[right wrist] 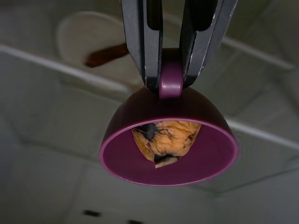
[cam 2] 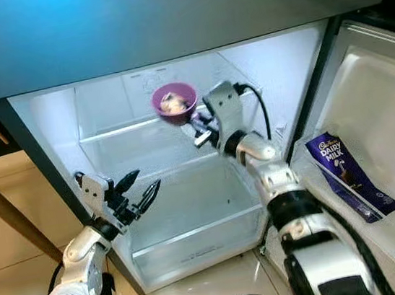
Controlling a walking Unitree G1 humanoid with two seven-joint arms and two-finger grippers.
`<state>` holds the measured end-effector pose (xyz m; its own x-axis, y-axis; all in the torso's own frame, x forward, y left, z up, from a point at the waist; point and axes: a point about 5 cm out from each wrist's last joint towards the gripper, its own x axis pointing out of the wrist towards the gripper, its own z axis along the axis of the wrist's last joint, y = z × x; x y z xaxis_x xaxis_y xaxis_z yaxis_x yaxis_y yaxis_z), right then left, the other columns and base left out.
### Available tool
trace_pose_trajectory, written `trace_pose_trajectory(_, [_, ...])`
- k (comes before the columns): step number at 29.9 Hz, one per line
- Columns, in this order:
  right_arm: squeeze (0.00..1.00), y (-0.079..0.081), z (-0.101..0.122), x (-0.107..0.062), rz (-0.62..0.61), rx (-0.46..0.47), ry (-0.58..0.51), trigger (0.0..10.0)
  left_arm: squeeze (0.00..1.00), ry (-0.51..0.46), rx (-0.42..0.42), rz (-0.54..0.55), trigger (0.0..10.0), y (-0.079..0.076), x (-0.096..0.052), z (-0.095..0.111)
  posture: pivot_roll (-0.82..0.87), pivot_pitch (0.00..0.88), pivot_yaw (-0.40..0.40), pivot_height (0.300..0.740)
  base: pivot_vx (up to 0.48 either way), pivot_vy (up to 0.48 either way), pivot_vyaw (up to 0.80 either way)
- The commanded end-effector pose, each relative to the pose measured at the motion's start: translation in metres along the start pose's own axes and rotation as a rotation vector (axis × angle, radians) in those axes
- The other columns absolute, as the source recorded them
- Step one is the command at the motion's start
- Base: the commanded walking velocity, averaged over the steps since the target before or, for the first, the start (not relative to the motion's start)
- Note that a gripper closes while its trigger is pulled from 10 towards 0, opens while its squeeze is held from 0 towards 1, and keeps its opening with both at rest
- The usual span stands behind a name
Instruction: Restocking fridge
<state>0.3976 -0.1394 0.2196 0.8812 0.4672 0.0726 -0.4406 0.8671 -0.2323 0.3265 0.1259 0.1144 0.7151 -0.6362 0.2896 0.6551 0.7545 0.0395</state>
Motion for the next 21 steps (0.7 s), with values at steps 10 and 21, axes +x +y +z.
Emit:
trace_pose_trajectory(10, [0.0,-0.028,0.018,0.005,-0.142,-0.024,0.043,10.0,0.0,-0.066,0.006,-0.042,10.0,-0.011,0.005,0.014,-0.01,0.168,-0.03,0.601,0.0,0.0,0.0])
trace_pose_trajectory(21, [0.0,-0.044,0.045,0.016,-0.234,0.017,0.058,10.0,0.0,-0.135,0.033,-0.047,10.0,-0.017,0.007,0.037,0.01,0.205,-0.042,0.601,0.0,0.0,0.0])
